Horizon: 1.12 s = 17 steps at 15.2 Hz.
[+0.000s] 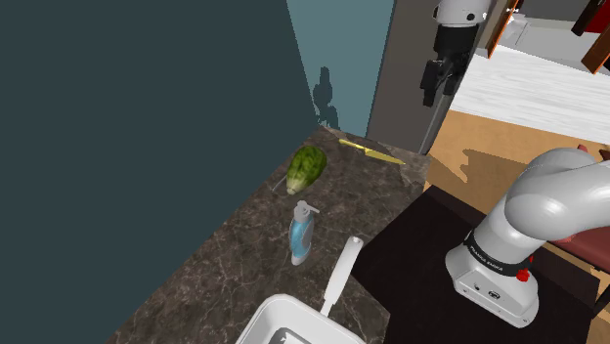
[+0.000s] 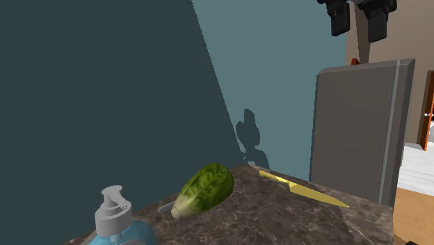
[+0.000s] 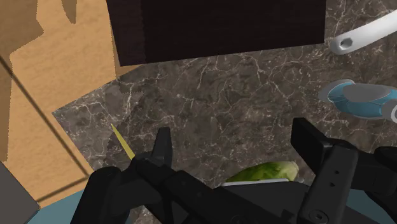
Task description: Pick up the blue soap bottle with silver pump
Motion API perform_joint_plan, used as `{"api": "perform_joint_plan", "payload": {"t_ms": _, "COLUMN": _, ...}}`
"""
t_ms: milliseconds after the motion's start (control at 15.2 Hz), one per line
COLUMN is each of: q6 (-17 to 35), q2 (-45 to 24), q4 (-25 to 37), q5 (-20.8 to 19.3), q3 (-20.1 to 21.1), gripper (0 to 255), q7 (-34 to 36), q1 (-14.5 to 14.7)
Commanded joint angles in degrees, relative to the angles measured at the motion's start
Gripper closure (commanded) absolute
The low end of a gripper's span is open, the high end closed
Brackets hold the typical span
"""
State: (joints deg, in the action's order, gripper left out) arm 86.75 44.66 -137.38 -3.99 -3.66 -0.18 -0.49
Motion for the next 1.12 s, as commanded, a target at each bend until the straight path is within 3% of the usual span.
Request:
{"api": "perform_joint_plan", "payload": {"t_ms": 0, "q6": 0.00, "q2": 0.00, "q4": 0.00, "q5": 0.00, "q3": 0.00, "gripper": 0, "q7": 0.00, "q1": 0.00}}
{"api": "perform_joint_plan", "payload": {"t_ms": 528, "q6": 8.40, "q2": -4.75, "q4": -4.36, "q5": 6.52, "q3": 8.76, "gripper": 0, "q7": 9.75, "q1": 3.92}}
{"api": "perform_joint_plan", "payload": {"t_ms": 1056, "q6": 17.85, "q2": -14.64, "q4": -4.15, "q5": 11.38, "q3": 17.46, "gripper": 0, "q7": 19.13, "q1": 7.44}}
